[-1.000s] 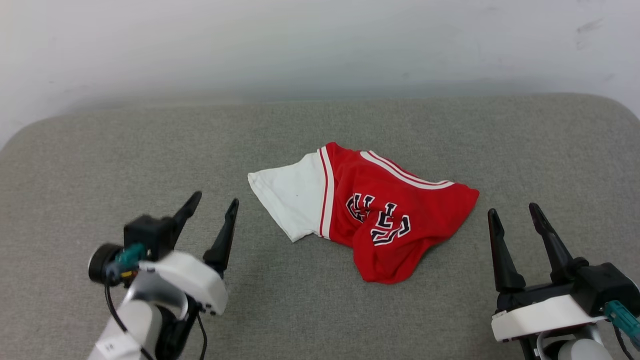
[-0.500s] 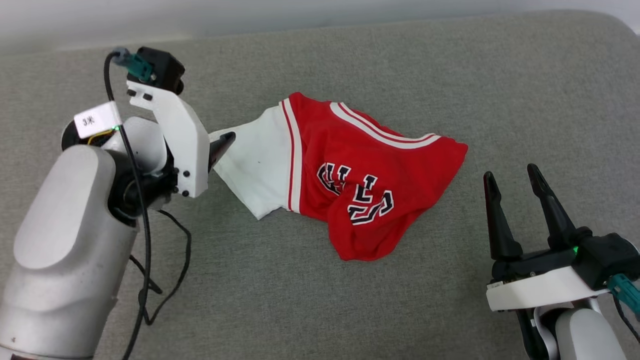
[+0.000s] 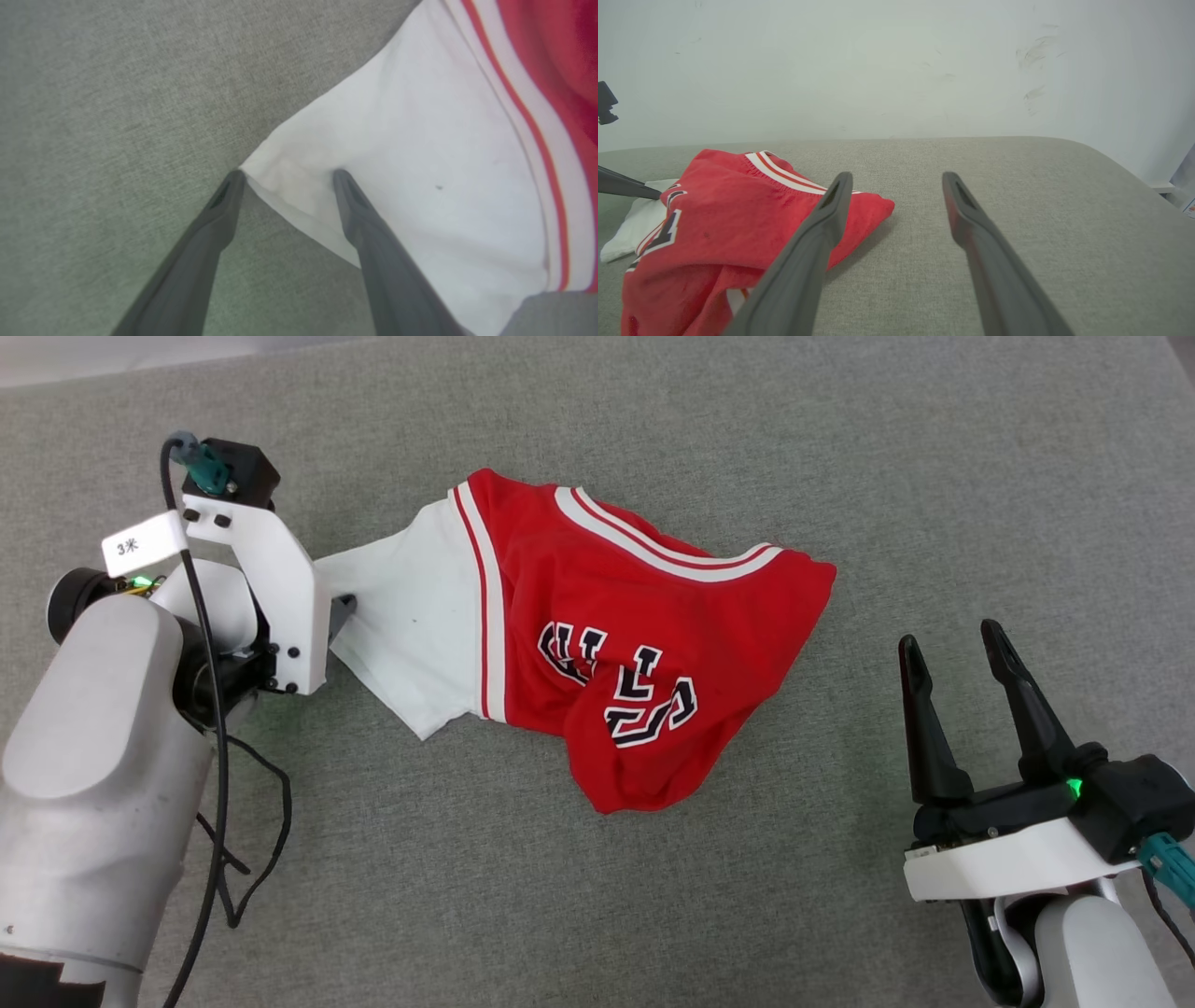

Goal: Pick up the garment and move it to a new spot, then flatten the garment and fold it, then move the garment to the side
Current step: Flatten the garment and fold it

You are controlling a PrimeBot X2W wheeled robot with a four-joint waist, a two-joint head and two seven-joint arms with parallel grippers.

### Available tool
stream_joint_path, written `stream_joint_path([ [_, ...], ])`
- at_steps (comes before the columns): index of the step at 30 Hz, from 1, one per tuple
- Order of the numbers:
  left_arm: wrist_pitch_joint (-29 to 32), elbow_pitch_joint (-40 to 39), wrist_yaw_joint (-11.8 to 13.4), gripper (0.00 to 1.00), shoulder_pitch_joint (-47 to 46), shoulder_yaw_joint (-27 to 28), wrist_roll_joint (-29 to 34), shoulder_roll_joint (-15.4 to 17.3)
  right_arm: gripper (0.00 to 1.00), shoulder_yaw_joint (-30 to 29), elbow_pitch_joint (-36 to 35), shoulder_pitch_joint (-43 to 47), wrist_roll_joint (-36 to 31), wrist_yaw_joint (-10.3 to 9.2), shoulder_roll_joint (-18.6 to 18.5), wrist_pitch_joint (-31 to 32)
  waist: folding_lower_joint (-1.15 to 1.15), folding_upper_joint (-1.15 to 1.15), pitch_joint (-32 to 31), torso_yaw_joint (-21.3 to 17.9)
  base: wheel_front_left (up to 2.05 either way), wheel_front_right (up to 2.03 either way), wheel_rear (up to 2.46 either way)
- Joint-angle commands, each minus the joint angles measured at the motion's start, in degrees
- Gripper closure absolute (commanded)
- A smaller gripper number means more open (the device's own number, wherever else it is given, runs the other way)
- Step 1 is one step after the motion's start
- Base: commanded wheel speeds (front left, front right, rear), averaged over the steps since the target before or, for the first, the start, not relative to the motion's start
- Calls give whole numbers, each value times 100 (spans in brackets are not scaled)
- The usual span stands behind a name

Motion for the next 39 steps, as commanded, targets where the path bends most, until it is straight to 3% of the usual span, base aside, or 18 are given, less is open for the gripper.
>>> stream_joint_path([
  [1,-27,161,-23,0,-19,-57,23,1,0,22,-24,-90,-1,-4,12,-11,-1,0,40,13,0,0,0],
  [2,6,243,-32,0,2,-102,0,-14,0,25,-30,-103,-19,-4,12,-11,-1,0,63,23,0,0,0],
  [3,100,403,-86,100,62,-229,-105,-55,0,15,-56,-128,-61,-4,12,-11,-1,0,125,72,0,0,0],
  [10,-418,492,-103,100,77,-64,-305,-16,0,-32,27,-97,-152,-4,13,-11,-1,0,-26,309,0,0,0],
  [16,-952,495,-39,100,415,242,-471,208,0,-86,139,24,-238,-4,13,-11,-1,0,-429,611,0,0,0],
  [26,-1252,-92,164,100,1918,363,-650,454,0,-93,311,261,-334,-4,13,-11,-1,0,-1058,1087,0,0,0],
  [35,-1635,-877,373,100,3181,248,-715,231,0,-144,436,470,-336,-4,13,-11,-1,0,-1444,1230,0,0,0],
  [36,-1745,-944,404,83,3236,245,-670,222,0,-149,450,494,-337,-4,13,-11,-1,0,-1475,1241,0,0,0],
  [37,-1899,-1011,413,11,3269,235,-596,226,0,-153,465,518,-338,-4,13,-11,-1,0,-1510,1251,0,0,0],
  [38,-2101,-1078,436,0,3291,251,-535,211,0,-153,484,529,-342,-4,13,-11,-1,0,-1544,1260,0,0,0],
  [39,-2326,-1144,463,0,3309,267,-455,193,0,-157,496,540,-346,-4,13,-11,-1,0,-1586,1271,0,0,0],
])
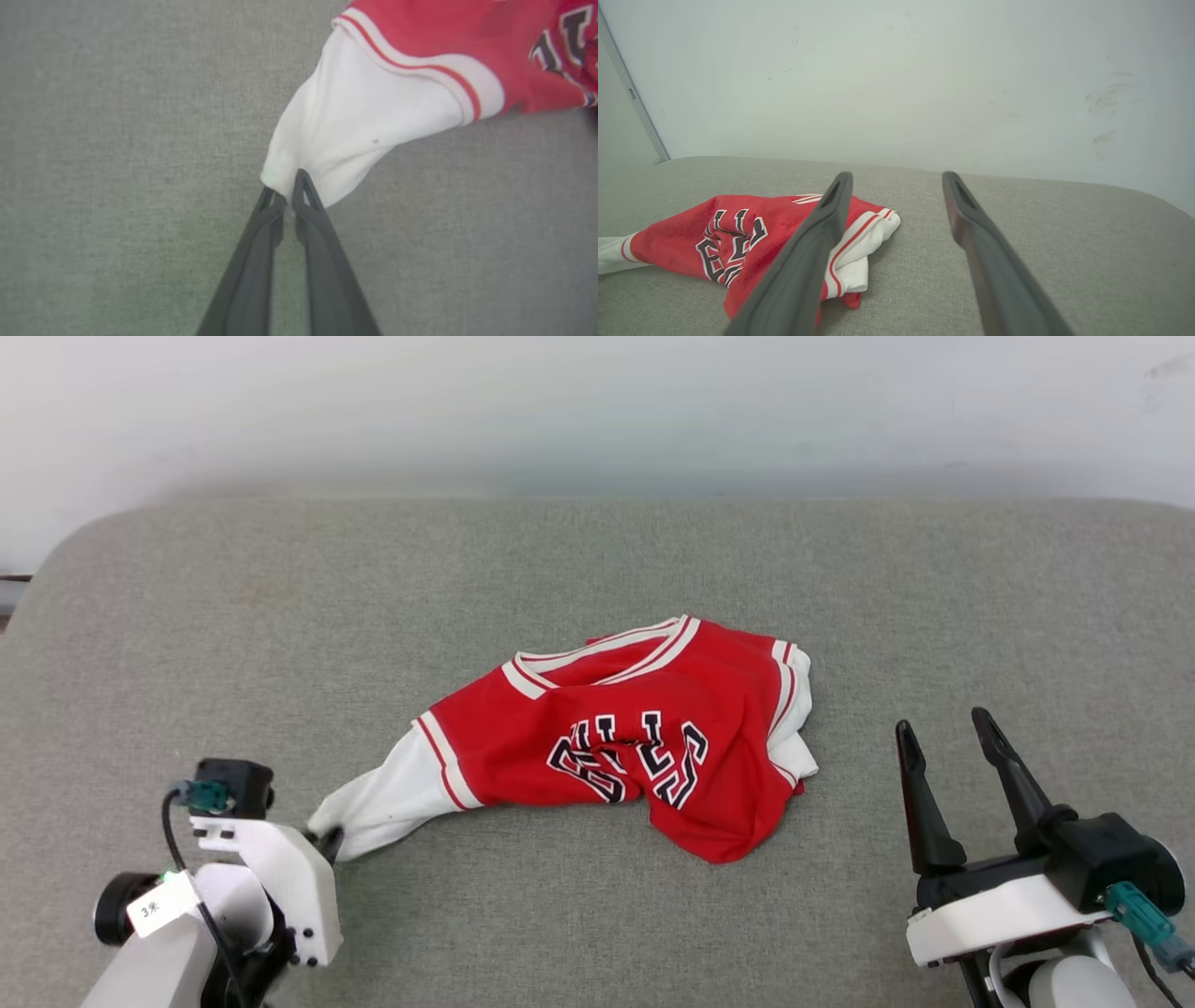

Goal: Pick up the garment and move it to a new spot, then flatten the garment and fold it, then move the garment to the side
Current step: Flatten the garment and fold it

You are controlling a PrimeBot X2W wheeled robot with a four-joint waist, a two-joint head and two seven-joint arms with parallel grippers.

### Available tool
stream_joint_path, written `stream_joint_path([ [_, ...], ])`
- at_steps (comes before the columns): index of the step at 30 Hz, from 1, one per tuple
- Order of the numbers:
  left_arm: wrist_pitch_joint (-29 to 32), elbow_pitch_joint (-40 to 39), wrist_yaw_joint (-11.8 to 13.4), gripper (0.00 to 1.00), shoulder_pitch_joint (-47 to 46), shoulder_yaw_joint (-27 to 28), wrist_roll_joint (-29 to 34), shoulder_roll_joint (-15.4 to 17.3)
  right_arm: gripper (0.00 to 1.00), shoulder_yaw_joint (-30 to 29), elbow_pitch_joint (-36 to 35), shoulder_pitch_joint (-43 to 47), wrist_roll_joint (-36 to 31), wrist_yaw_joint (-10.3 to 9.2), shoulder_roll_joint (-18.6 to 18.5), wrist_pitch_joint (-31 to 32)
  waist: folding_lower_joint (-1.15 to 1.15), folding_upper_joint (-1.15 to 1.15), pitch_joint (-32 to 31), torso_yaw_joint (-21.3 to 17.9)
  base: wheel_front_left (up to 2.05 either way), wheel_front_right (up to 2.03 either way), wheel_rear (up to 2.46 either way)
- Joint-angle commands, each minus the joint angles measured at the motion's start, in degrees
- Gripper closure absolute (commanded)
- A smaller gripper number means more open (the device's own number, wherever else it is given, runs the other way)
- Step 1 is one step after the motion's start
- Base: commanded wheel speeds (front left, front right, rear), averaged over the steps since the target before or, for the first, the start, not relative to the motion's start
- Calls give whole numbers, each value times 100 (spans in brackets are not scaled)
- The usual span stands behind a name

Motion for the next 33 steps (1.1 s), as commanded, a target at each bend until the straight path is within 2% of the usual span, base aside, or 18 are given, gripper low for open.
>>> stream_joint_path([
  [1,-263,-92,25,0,42,33,82,-33,0,-14,10,58,-25,-4,12,-11,1,0,-84,32,0,0,0],
  [6,-1653,-474,90,0,108,154,475,-108,0,-51,46,140,-46,-4,12,-11,1,0,-249,98,0,0,0],
  [8,-2271,-659,35,0,135,113,703,-116,0,-63,56,169,-47,-4,12,-11,1,0,-307,123,0,0,0],
  [11,-3151,-925,130,0,241,171,922,-226,0,-91,65,204,-53,-4,12,-11,1,0,-352,150,0,0,0],
  [13,-3467,-1149,185,0,362,203,1046,-353,0,-107,61,224,-43,-4,12,-11,1,0,-382,165,0,0,0],
  [16,-3583,-1401,263,0,515,258,1191,-488,0,-124,61,251,-31,-4,12,-11,1,0,-406,175,0,0,0],
  [18,-3615,-1776,373,0,690,446,1315,-740,0,-130,64,283,-19,-4,12,-11,1,0,-419,176,0,0,0],
  [21,-3614,-2274,394,0,1099,682,1658,-1073,0,-152,72,314,-9,-4,12,-11,1,0,-407,176,0,0,0],
  [25,-3612,-2509,220,0,1407,890,2025,-1425,0,-179,73,321,-56,-4,12,-11,1,0,-369,220,0,0,0],
  [29,-3613,-2464,-44,0,1464,1020,2260,-1621,0,-124,96,262,-163,-4,12,-11,1,0,-341,278,0,0,0],
  [31,-3613,-2425,-118,0,1416,1118,2334,-1706,0,52,87,196,-229,-4,11,95,1,0,-317,318,0,0,0],
  [33,-3614,-2395,-187,0,1375,1195,2394,-1789,0,404,85,135,-117,-4,-90,463,1,0,-292,353,0,0,0],
])
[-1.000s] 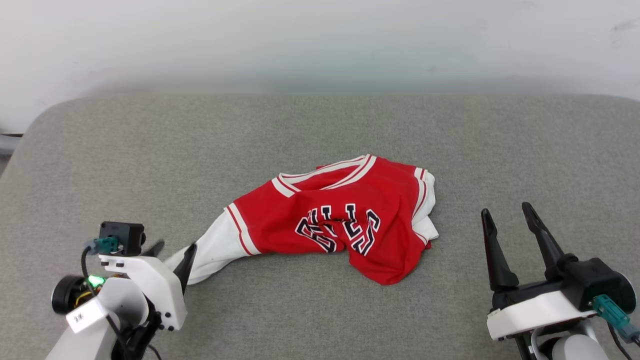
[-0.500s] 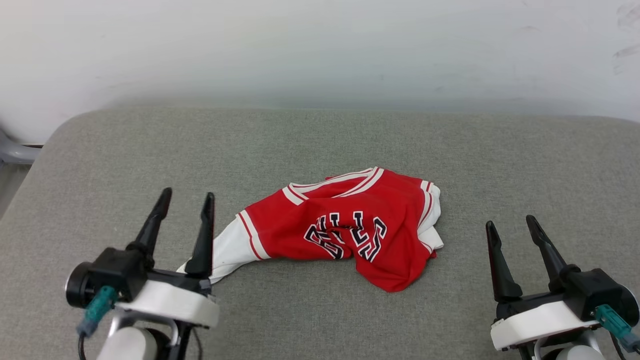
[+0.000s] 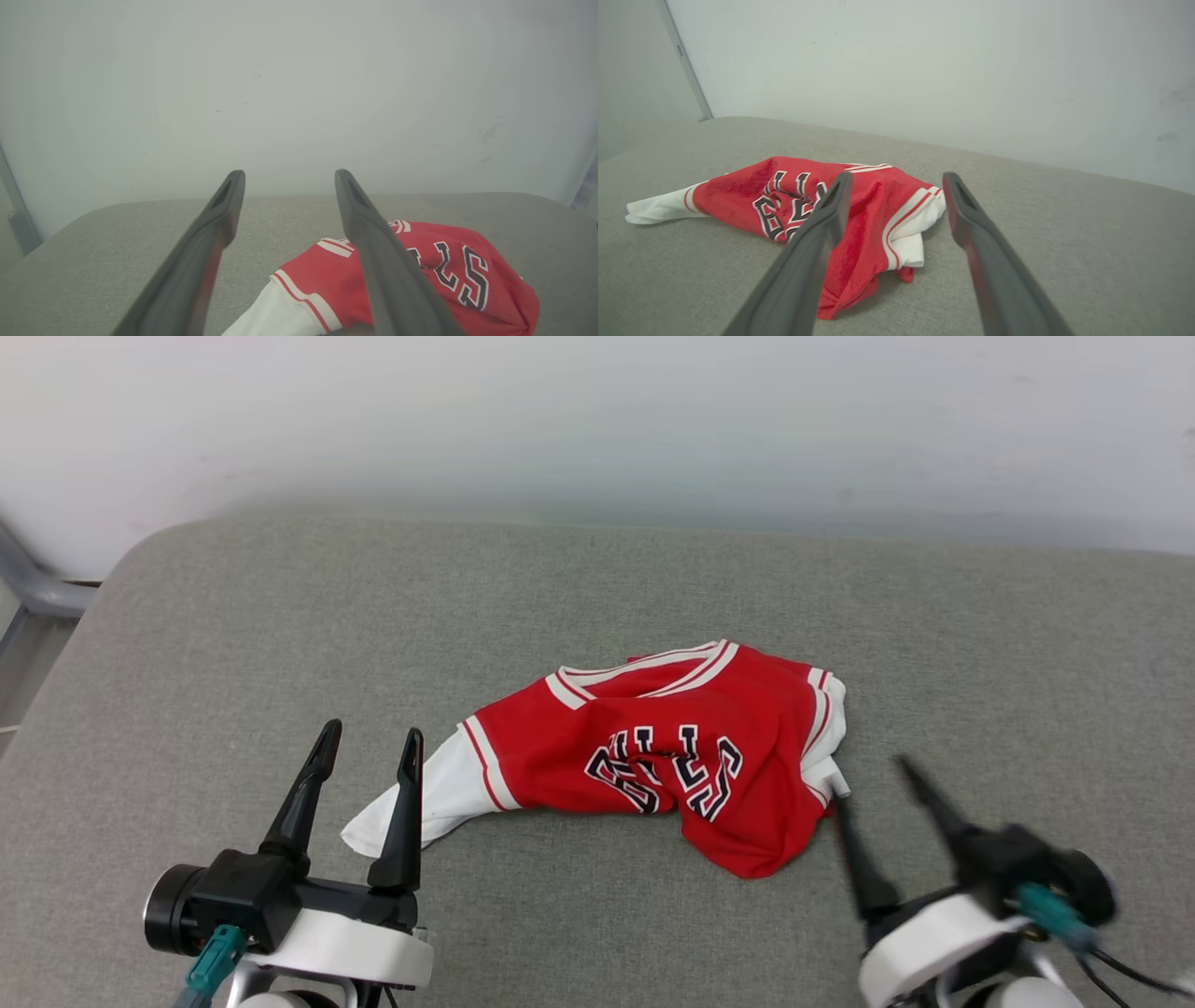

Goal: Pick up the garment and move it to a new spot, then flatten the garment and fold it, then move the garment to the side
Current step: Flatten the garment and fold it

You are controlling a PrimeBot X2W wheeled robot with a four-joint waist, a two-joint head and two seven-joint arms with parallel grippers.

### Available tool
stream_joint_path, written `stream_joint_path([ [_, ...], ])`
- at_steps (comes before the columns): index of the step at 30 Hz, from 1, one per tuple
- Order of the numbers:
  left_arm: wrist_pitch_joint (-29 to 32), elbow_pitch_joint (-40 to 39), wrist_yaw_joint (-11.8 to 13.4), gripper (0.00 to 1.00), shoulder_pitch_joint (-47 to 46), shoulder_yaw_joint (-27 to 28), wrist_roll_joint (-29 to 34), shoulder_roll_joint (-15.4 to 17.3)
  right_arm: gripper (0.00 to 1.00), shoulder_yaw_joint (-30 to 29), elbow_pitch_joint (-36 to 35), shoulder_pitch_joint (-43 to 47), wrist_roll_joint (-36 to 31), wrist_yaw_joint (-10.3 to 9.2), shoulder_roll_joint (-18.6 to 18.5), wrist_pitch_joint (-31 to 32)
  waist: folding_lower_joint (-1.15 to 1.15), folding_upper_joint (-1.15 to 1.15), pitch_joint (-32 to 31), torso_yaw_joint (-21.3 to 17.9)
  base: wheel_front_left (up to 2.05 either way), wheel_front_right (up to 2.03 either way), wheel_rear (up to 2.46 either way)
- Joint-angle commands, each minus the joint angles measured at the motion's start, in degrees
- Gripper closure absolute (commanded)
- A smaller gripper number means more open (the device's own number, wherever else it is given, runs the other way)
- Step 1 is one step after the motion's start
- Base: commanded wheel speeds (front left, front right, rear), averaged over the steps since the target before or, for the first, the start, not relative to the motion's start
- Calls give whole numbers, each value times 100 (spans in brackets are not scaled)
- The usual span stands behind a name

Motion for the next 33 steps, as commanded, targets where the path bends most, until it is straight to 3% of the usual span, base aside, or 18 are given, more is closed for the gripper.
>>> stream_joint_path([
  [1,-14,27,-61,0,-34,55,52,-63,0,351,-23,-124,59,-4,-212,367,1,0,42,37,0,0,0],
  [7,-14,187,-233,0,-96,147,176,-244,0,1887,-283,-765,719,-6,-1110,2512,1,0,197,160,0,0,0],
  [11,-14,293,-316,0,-209,123,224,-351,0,2518,-290,-1344,1210,-7,-1572,3892,1,0,293,333,0,0,0],
  [15,-14,382,-368,0,-290,101,241,-420,0,2853,-24,-1809,1531,-7,-1782,4820,1,0,371,532,0,0,0],
  [20,-14,465,-396,0,-341,102,238,-481,0,3216,425,-2188,1781,-5,-1906,5351,1,0,452,778,0,0,0],
  [28,-15,491,-414,0,-359,117,256,-530,0,3943,1340,-2443,1915,-5,-2092,5259,1,0,549,960,0,0,0],
  [29,-15,497,-416,0,-370,114,259,-533,28,4008,1470,-2438,1998,-5,-2087,5265,1,0,555,968,0,0,0],
  [30,-15,504,-417,0,-376,108,262,-537,70,4086,1573,-2439,2065,-3,-2101,5267,1,0,556,972,0,0,0],
  [31,-15,516,-418,0,-378,104,266,-540,100,4171,1661,-2441,2123,-4,-2133,5248,1,0,553,975,0,0,0],
  [33,-15,543,-417,0,-373,108,268,-544,100,4277,1748,-2478,2263,-4,-2179,5190,1,0,532,965,0,0,0],
])
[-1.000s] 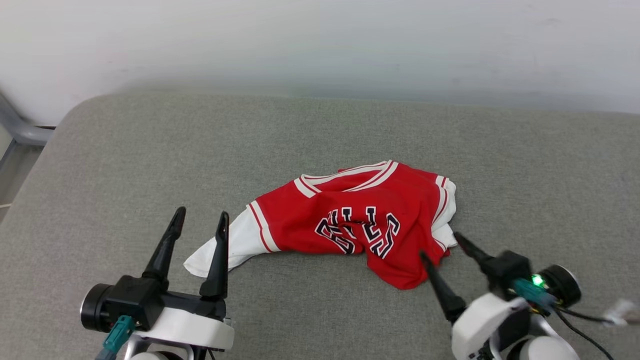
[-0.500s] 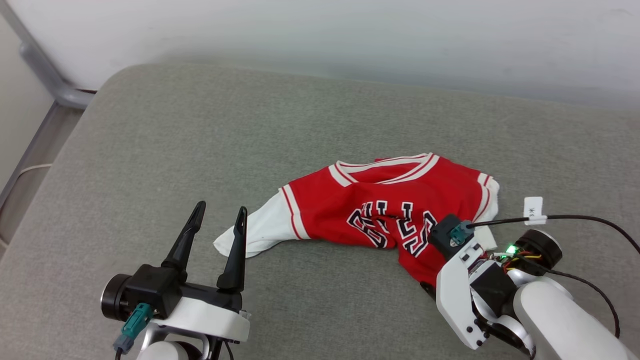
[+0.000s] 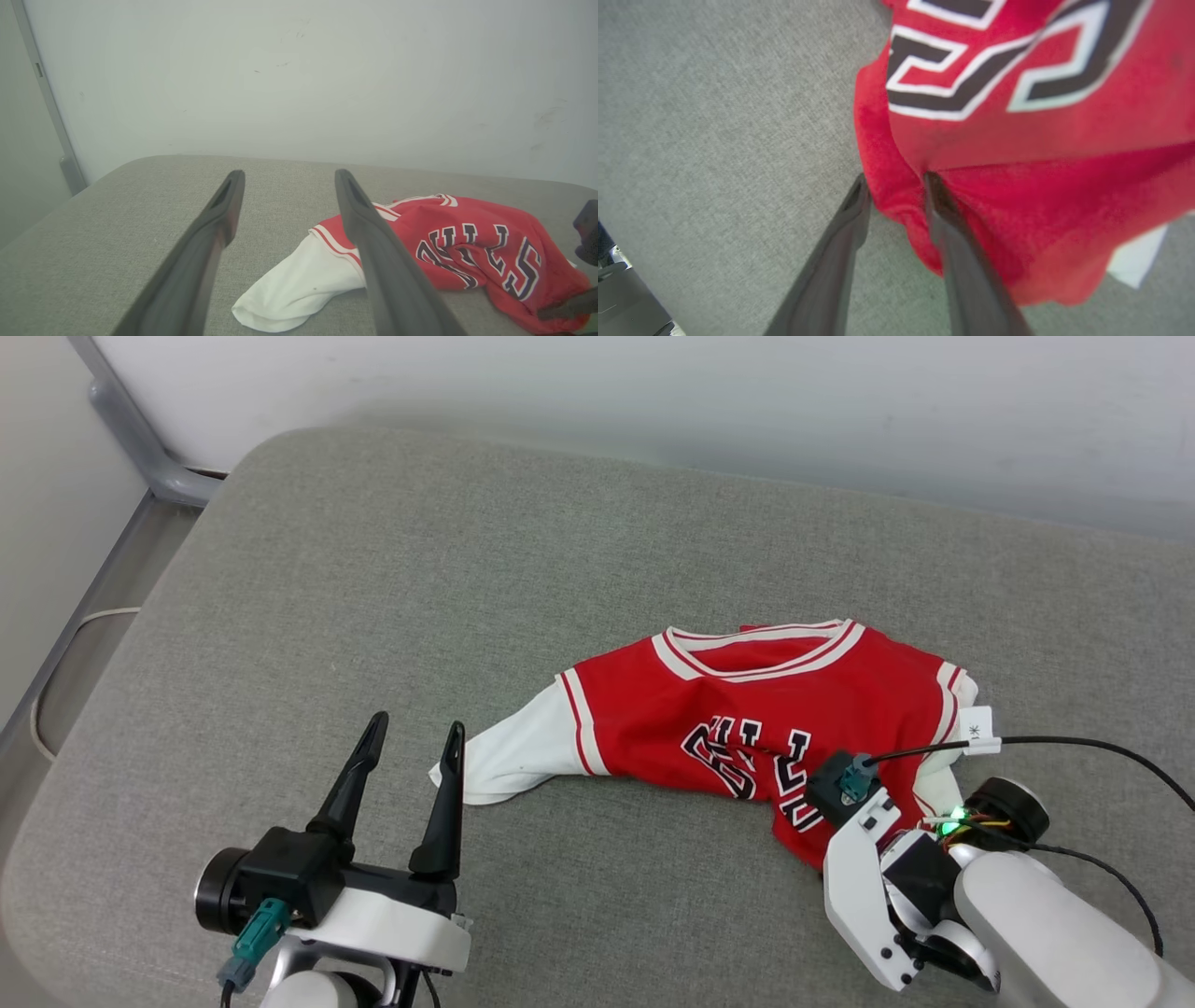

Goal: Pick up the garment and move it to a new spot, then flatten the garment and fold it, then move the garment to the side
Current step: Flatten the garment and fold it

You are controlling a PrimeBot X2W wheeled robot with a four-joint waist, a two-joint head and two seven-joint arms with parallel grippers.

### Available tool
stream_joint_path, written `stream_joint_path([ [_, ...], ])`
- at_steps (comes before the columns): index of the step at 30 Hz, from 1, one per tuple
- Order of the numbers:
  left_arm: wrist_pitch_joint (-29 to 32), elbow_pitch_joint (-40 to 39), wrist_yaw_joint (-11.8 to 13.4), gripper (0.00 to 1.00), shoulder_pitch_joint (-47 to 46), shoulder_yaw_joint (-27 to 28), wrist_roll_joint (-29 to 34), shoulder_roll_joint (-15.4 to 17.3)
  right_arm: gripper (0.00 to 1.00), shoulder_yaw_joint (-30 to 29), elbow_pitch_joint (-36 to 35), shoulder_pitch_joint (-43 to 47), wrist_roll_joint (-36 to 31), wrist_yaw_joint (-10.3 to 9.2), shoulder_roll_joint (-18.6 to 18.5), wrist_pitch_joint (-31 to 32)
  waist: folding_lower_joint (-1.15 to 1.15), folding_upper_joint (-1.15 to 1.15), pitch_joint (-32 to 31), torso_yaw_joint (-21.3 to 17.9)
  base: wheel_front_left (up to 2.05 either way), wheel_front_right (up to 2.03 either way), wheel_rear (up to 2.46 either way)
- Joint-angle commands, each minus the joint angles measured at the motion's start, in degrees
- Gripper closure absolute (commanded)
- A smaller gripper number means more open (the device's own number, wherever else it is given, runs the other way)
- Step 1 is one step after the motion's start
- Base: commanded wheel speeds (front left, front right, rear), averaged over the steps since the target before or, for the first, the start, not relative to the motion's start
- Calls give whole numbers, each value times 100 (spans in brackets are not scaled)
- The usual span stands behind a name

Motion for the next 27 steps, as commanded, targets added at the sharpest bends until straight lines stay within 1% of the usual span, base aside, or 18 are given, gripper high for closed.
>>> stream_joint_path([
  [1,-15,29,-6,0,-55,10,24,-8,100,174,194,124,185,-3,-78,-10,0,0,-35,-26,0,0,0],
  [6,-15,113,-8,0,65,8,1,35,100,315,-74,141,707,-3,-286,12,0,0,-209,-167,0,0,0],
  [10,-15,144,-9,0,156,-3,25,36,100,301,-507,271,990,-4,-573,164,0,0,-382,-302,0,0,0],
  [15,-15,158,-10,0,269,-37,39,46,100,24,-1119,756,1206,-4,-877,494,0,0,-546,-412,0,0,0],
  [20,-15,154,-10,0,354,-65,44,75,100,-286,-1742,1577,1239,-4,-1102,841,0,0,-644,-469,0,0,0],
  [22,-15,150,-10,0,373,-53,39,77,100,-359,-1854,1712,1207,-4,-1125,868,0,0,-652,-486,0,0,0],
  [23,-15,153,-10,0,404,-38,28,84,100,-559,-2007,1988,1145,-4,-1109,895,0,0,-670,-523,0,0,0],
  [25,-15,170,-10,0,420,-44,21,87,100,-759,-2114,2213,1063,-4,-1036,874,0,0,-682,-563,0,0,0],
  [26,-15,172,-10,0,424,-52,17,86,69,-916,-2162,2266,970,-4,-964,753,0,0,-684,-585,0,0,0],
  [27,-15,172,-10,0,424,-52,17,86,69,-916,-2162,2266,970,-4,-964,753,0,0,-684,-585,0,0,0],
])
